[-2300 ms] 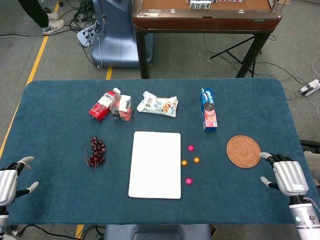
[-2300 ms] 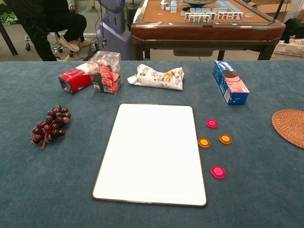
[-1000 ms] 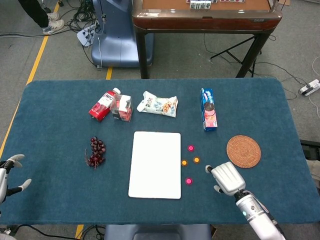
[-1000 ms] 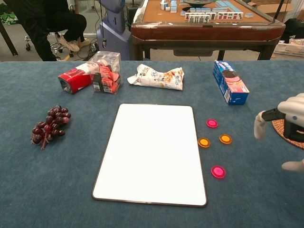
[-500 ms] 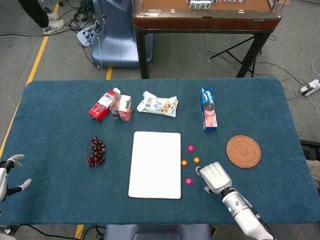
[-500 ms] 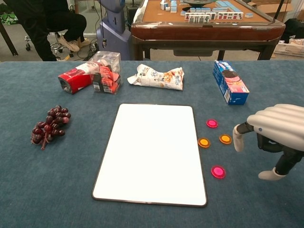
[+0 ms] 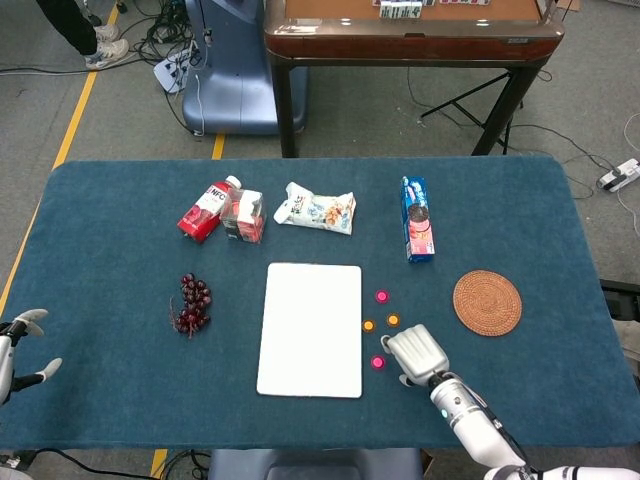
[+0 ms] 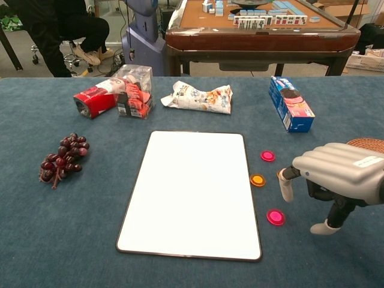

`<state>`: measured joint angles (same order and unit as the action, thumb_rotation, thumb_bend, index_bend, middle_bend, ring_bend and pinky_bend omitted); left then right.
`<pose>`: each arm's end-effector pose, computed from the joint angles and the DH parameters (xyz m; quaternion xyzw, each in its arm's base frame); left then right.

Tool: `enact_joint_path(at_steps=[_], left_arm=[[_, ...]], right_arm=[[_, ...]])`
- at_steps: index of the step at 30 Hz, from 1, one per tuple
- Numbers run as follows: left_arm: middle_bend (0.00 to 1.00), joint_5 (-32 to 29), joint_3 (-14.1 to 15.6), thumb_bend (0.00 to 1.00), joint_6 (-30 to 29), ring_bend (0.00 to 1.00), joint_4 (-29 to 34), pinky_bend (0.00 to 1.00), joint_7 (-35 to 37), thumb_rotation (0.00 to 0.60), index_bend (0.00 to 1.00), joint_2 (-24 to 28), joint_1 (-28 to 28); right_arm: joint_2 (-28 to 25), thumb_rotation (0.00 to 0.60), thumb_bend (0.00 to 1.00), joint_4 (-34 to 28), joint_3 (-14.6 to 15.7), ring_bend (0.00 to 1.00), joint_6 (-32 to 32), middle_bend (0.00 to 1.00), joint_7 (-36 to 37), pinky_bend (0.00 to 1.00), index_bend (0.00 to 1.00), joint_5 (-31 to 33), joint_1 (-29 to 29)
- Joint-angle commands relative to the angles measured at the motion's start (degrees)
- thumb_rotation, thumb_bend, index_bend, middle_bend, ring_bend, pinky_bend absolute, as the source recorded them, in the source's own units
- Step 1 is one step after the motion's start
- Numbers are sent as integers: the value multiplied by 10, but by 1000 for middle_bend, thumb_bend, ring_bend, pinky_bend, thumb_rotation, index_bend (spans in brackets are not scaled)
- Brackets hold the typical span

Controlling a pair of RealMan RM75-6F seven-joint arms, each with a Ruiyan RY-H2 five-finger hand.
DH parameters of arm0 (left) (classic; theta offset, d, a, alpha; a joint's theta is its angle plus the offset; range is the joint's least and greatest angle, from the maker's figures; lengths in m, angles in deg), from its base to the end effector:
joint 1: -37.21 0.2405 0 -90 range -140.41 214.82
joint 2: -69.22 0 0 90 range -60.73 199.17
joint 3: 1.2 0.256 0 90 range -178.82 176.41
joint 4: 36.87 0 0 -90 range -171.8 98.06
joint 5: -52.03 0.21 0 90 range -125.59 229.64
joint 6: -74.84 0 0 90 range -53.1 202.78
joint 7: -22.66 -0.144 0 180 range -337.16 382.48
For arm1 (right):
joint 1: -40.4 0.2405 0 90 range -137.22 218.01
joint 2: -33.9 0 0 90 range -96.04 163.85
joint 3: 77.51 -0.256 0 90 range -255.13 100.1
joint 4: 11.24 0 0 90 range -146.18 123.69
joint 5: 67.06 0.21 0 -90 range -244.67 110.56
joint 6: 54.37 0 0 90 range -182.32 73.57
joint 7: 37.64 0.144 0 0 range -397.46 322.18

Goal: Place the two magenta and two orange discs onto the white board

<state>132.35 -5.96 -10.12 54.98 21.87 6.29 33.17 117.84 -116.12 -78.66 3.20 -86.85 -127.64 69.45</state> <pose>-0.3269 0.1829 0.1770 -0.5608 -0.3913 -0.3670 0.6306 -0.1812 -0.2284 -0.0233 0.8196 -0.3430 0.2169 0.4045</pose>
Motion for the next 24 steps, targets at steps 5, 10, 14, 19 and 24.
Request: enact_joint_path(at_steps=[5,10,14,19,24], left_arm=[[470,-3,-1,26,1,395,-1,544,5,600,347,2,0],[470,-4,-3,26,-1,395,1,544,9,600,347,4,2],[470,-3,-2,26,0,395,2,544,9,600,347,5,2],[470,-2,-2,26,-1,396,3,544,11,600,347,6,2],[470,-2,-2,26,-1,395,4,544,13,600,347,8,2]], right_arm=[[17,600,90,7,1,1000,-1,1000,-15,1000,424,32,23],[28,600,90,12,1,1000,-6,1000,-19,1000,424,60,40],[31,600,94,14,1,1000,-6,1000,-21,1000,426,70,48],[43,600,122,19,3,1000,-1,1000,-30,1000,432,90,64],[47,600,139,21,6,1000,7,1000,-28,1000,438,98,72]])
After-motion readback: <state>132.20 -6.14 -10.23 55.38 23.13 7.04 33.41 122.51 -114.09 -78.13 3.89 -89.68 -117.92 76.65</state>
